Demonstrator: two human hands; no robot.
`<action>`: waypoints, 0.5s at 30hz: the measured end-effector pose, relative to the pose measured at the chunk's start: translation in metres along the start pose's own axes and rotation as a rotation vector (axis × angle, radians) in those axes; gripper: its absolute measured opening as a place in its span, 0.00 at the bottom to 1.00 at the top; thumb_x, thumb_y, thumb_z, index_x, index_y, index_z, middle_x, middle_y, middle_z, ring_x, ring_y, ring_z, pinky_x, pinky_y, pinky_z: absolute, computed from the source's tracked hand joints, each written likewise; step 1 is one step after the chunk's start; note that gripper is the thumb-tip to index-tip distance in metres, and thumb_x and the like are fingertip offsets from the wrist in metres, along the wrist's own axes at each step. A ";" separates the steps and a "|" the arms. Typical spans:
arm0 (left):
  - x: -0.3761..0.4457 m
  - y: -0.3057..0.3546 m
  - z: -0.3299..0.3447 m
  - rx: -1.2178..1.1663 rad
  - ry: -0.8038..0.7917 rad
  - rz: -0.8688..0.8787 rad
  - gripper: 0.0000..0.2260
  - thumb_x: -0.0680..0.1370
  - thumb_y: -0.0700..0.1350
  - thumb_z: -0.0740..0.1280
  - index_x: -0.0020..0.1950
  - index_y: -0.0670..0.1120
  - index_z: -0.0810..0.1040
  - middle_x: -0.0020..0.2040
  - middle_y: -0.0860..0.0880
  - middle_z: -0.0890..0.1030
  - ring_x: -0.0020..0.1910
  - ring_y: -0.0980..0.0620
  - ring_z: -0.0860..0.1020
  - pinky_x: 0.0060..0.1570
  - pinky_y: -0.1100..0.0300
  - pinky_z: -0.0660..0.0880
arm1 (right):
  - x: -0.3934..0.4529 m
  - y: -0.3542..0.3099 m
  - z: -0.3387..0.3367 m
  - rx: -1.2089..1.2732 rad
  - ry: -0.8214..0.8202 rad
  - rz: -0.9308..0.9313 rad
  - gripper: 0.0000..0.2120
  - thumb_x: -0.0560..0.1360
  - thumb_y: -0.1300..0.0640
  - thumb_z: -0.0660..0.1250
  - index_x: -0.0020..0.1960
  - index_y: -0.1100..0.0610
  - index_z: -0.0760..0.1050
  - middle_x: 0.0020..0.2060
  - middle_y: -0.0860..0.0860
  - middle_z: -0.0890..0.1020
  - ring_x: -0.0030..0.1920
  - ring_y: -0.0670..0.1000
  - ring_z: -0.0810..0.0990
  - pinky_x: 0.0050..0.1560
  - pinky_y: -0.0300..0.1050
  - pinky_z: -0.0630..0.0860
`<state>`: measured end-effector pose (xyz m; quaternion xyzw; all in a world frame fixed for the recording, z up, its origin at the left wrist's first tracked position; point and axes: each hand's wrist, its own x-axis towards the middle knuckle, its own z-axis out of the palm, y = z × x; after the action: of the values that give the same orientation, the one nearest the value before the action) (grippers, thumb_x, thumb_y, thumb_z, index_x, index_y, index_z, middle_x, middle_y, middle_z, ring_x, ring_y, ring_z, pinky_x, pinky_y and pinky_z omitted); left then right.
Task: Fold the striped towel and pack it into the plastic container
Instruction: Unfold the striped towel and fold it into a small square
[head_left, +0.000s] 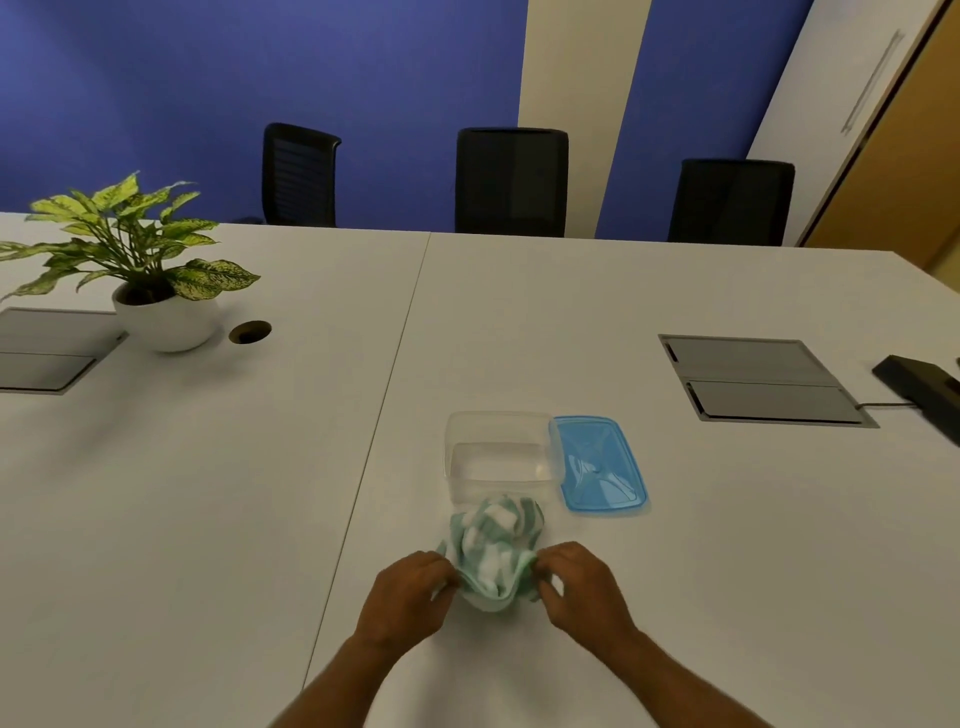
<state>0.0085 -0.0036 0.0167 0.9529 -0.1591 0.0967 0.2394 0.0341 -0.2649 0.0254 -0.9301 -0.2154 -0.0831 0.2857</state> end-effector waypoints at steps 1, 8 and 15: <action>0.004 0.001 -0.003 -0.003 0.023 -0.009 0.05 0.73 0.51 0.69 0.39 0.52 0.80 0.36 0.58 0.81 0.32 0.59 0.78 0.30 0.68 0.75 | 0.004 0.002 -0.004 0.031 0.032 0.057 0.08 0.64 0.62 0.75 0.40 0.52 0.81 0.38 0.45 0.84 0.40 0.46 0.81 0.40 0.44 0.80; 0.040 0.000 -0.027 -0.070 0.223 -0.035 0.07 0.69 0.39 0.76 0.39 0.46 0.79 0.37 0.52 0.81 0.33 0.56 0.78 0.30 0.66 0.77 | 0.028 0.010 -0.044 0.208 0.129 0.280 0.11 0.66 0.65 0.69 0.38 0.48 0.76 0.33 0.42 0.81 0.35 0.46 0.80 0.38 0.49 0.80; 0.076 0.002 -0.059 0.091 0.256 0.145 0.09 0.65 0.39 0.80 0.41 0.46 0.84 0.45 0.49 0.84 0.40 0.50 0.82 0.30 0.61 0.79 | 0.053 0.014 -0.093 -0.137 0.152 0.109 0.15 0.60 0.62 0.64 0.45 0.49 0.74 0.36 0.45 0.80 0.37 0.51 0.79 0.34 0.49 0.78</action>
<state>0.0725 0.0041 0.0886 0.9285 -0.1913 0.2418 0.2069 0.0846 -0.3095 0.1092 -0.9488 -0.1361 -0.1521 0.2411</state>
